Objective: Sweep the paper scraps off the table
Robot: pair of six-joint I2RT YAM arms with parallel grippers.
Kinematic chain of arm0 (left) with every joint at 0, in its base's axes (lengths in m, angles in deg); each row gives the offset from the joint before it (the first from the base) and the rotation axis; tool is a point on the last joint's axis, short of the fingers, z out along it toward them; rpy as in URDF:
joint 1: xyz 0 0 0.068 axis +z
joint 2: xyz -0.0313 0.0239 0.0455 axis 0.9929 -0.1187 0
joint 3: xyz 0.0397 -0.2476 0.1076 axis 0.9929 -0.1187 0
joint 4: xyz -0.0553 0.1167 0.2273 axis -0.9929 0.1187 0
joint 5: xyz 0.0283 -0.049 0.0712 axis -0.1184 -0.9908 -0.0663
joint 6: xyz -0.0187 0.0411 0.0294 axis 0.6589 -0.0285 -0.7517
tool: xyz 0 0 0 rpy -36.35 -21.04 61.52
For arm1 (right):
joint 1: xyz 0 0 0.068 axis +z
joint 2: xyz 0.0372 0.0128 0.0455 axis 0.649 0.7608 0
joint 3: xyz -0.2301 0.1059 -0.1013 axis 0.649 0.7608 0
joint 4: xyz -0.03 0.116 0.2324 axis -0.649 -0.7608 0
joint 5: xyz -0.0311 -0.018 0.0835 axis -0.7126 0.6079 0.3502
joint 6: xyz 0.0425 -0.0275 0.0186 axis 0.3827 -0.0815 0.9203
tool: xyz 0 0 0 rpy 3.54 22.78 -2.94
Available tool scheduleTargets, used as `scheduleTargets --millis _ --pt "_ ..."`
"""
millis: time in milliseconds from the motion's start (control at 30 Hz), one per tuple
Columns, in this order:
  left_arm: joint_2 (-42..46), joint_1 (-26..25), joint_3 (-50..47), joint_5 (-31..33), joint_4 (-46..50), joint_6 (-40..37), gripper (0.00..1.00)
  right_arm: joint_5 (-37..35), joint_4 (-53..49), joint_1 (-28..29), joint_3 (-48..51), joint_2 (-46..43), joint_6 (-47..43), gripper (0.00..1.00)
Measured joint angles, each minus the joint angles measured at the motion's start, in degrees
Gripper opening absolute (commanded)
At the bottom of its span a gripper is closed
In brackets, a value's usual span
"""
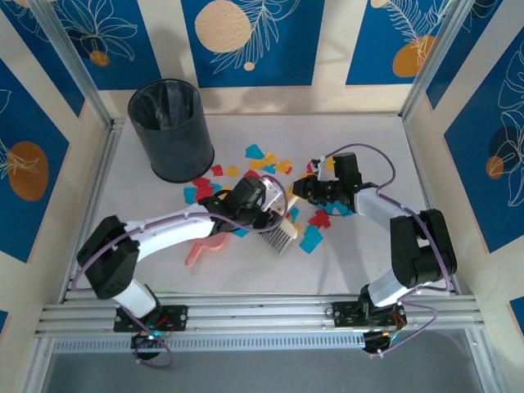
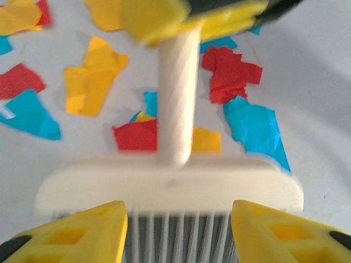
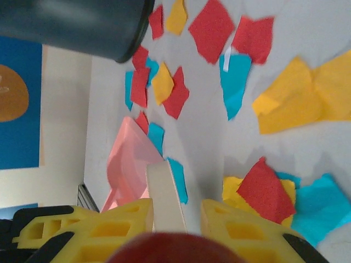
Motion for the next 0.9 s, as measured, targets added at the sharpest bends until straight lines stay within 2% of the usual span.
scheduleTargets --millis 233,433,567,633,900 --pt "3.6 0.5 -4.5 7.3 10.0 2.5 0.52 0.0 -2.7 -5.9 0.3 -5.8 -1.1 0.00" --pt "3.5 1.4 -6.3 12.7 16.1 6.1 0.46 0.0 -6.1 -10.0 0.3 -10.0 -2.6 0.00" --pt "2.7 2.5 -7.0 13.9 16.9 7.1 0.43 -0.1 -8.0 -11.1 0.8 -12.2 -3.7 0.00" --pt "1.7 3.0 -7.0 14.1 16.9 7.5 0.38 -0.2 -9.1 -11.2 1.1 -13.1 -4.3 0.00" --pt "-2.3 4.8 -7.1 15.2 16.9 8.0 0.33 -0.2 -11.0 -11.3 2.4 -13.7 -5.4 0.00"
